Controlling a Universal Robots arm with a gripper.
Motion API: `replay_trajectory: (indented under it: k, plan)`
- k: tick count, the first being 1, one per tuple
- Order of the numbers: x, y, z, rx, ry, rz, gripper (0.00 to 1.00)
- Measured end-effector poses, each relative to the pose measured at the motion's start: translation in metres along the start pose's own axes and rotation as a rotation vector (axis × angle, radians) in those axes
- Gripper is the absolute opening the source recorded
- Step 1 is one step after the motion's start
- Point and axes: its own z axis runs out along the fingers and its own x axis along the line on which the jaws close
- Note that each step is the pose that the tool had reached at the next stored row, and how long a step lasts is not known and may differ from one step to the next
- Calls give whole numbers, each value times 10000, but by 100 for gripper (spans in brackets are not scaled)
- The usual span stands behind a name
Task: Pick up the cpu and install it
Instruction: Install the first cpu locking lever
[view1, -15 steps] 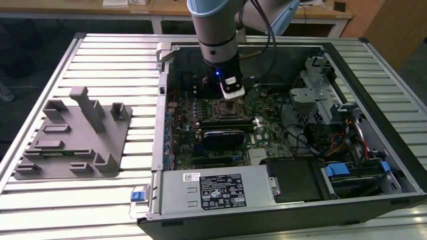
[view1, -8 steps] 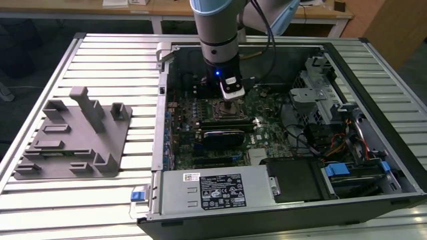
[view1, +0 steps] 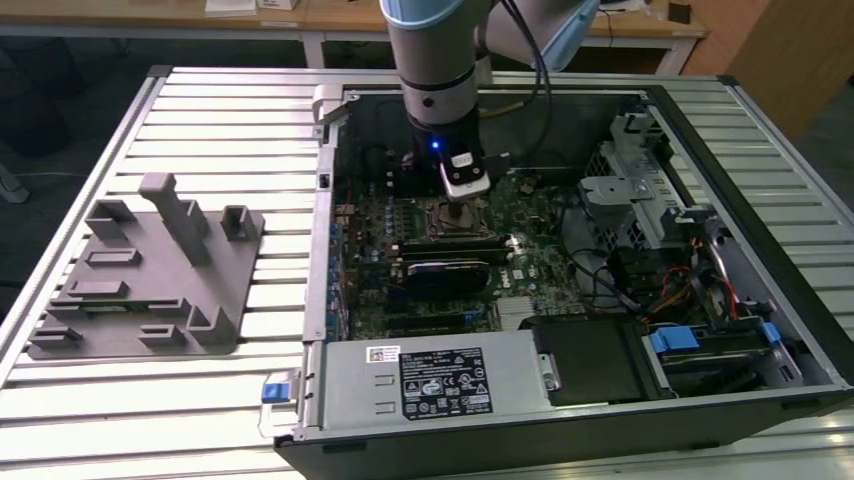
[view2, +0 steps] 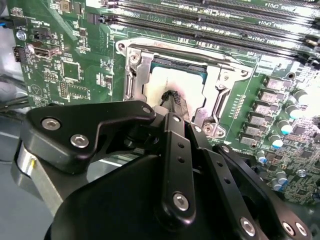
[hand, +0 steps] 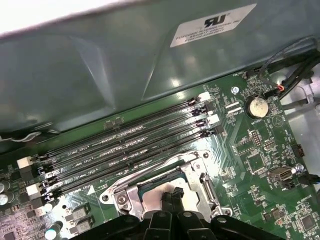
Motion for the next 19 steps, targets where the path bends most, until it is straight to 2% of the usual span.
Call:
replay_trajectory:
  k: [13, 19]
  plan:
    - [-39, 27, -233, -1, 0, 0, 11]
    - [-40, 28, -242, 13, 10, -1, 11]
